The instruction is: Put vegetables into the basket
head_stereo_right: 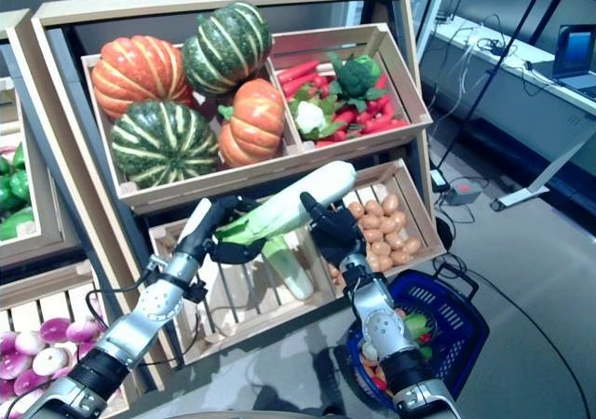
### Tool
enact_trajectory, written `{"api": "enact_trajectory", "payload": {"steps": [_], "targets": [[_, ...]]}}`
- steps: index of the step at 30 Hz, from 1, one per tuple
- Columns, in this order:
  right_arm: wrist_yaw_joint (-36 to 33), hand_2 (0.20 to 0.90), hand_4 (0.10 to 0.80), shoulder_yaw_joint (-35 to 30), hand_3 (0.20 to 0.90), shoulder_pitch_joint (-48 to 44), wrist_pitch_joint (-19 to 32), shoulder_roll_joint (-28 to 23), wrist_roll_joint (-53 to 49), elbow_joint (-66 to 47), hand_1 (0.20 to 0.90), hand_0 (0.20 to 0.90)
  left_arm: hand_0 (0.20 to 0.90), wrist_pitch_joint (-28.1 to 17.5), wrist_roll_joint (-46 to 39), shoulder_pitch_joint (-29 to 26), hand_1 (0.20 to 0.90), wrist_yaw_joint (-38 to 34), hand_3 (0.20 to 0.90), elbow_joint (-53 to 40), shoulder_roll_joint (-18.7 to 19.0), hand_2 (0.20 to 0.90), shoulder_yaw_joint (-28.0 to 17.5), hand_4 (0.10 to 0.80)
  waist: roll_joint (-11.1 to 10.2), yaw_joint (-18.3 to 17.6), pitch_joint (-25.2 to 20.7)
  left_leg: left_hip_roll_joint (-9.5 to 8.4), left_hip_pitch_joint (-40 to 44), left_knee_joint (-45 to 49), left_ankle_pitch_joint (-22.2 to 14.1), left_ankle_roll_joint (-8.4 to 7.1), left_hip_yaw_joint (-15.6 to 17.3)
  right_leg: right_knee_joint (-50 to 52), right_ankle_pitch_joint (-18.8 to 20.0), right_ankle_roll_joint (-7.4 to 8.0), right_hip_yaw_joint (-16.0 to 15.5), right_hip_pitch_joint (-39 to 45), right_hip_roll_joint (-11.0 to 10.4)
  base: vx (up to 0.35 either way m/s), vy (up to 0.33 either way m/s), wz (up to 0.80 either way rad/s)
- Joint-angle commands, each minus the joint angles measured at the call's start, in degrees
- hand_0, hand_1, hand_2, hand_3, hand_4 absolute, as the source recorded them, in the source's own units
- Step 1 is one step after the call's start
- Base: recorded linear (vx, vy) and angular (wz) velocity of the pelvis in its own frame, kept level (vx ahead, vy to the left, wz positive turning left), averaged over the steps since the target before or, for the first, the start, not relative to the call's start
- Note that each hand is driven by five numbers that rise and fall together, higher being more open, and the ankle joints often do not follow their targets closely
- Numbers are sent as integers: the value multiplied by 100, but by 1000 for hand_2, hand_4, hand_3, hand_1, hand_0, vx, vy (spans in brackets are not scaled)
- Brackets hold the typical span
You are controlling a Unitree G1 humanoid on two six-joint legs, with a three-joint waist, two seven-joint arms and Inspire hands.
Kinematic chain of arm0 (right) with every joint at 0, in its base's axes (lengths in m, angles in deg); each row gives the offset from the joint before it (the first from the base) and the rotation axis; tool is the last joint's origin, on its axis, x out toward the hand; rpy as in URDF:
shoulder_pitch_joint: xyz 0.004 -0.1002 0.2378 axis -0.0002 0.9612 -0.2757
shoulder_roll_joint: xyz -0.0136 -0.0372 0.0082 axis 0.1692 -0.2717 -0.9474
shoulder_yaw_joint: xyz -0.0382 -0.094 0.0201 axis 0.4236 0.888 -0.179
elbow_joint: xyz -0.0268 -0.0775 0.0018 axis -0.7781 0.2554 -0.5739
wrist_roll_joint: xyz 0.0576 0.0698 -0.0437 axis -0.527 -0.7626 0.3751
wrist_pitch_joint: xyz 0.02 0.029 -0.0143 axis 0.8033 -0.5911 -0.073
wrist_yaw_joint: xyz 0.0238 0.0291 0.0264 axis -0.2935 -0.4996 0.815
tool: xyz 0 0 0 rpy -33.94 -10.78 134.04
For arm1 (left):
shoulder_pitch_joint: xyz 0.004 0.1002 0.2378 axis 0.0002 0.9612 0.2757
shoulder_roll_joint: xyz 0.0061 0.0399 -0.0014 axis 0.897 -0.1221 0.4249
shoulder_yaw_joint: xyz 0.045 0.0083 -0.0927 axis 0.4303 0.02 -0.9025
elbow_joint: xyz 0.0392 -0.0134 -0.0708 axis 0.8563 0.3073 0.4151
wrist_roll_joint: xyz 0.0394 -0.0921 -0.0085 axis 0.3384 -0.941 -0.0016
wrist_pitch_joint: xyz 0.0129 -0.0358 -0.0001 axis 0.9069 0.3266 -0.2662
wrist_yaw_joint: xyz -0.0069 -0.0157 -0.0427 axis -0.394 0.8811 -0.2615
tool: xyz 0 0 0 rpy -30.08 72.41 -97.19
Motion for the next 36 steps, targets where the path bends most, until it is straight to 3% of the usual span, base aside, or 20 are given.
{"api": "enact_trajectory", "payload": {"steps": [1, 8, 9, 10, 11, 12, 28, 30, 36], "targets": [[266, 900, 800, -280, 900, -1144, 307, 94, -226, -289, 900, 900, 300, -1071, 525, -1095, 300, -8, 300, -387, 138, 300, 529, 400, -52, 6, -382, -321, 34, 22, -451, 198, 32, 11, -214, -252, 34, 203, 128, 0, 0, 0], [215, 900, 800, -284, 900, -1278, 446, 53, -308, -4, 900, 900, 300, -1492, 730, -1203, 300, 12, 300, -654, 255, 300, 771, 400, -42, 26, -378, -333, 26, 11, -465, 197, 10, 11, -207, -234, 12, 191, 116, 0, 0, 0], [266, 761, 707, -291, 761, -1290, 478, 58, -369, 14, 761, 761, 300, -1521, 743, -1199, 300, 17, 300, -667, 261, 300, 798, 400, -40, 24, -376, -333, 23, 11, -467, 197, 10, 11, -207, -230, 13, 186, 115, 0, 0, 0], [287, 674, 649, -294, 674, -1293, 496, 58, -401, 18, 674, 674, 300, -1531, 745, -1198, 300, 20, 300, -669, 262, 300, 809, 400, -40, 24, -375, -333, 22, 11, -468, 197, 11, 11, -206, -228, 13, 184, 114, 0, 0, 0], [343, 396, 464, -312, 396, -1308, 544, 66, -496, 14, 396, 396, 300, -1538, 751, -1183, 300, 29, 300, -708, 274, 300, 837, 400, -37, 24, -372, -337, 16, 9, -468, 197, 8, 11, -203, -226, 16, 178, 116, 0, 0, 0], [438, 300, 400, -325, 300, -1310, 620, 82, -635, -23, 300, 300, 300, -1567, 767, -1153, 300, 17, 300, -745, 299, 300, 854, 400, -34, 22, -366, -336, 12, 8, -468, 197, 14, 11, -201, -221, 16, 170, 114, 0, 0, 0], [368, 300, 400, -481, 300, -1325, 982, 145, -770, -18, 300, 300, 300, -1360, 605, -1001, 300, -9, 300, -811, 335, 300, 839, 400, -5, 36, -342, -355, -19, 8, -474, 213, -11, 11, -172, -219, 42, 123, 116, 0, 0, 0], [356, 300, 400, -508, 300, -1293, 1027, 144, -723, -8, 300, 300, 900, -1236, 611, -977, 900, 22, 900, -762, 334, 900, 810, 800, -3, 27, -333, -351, -19, 8, -472, 214, -9, 11, -165, -222, 55, 115, 120, 0, 0, 0], [198, 300, 400, -630, 300, -1151, 1192, 128, -462, -39, 300, 300, 900, -893, -27, -776, 900, 224, 900, -579, 231, 900, 683, 800, 6, 0, -313, -336, -15, 8, -466, 208, 16, 11, -159, -226, 93, 102, 133, 0, 0, 0]]}}
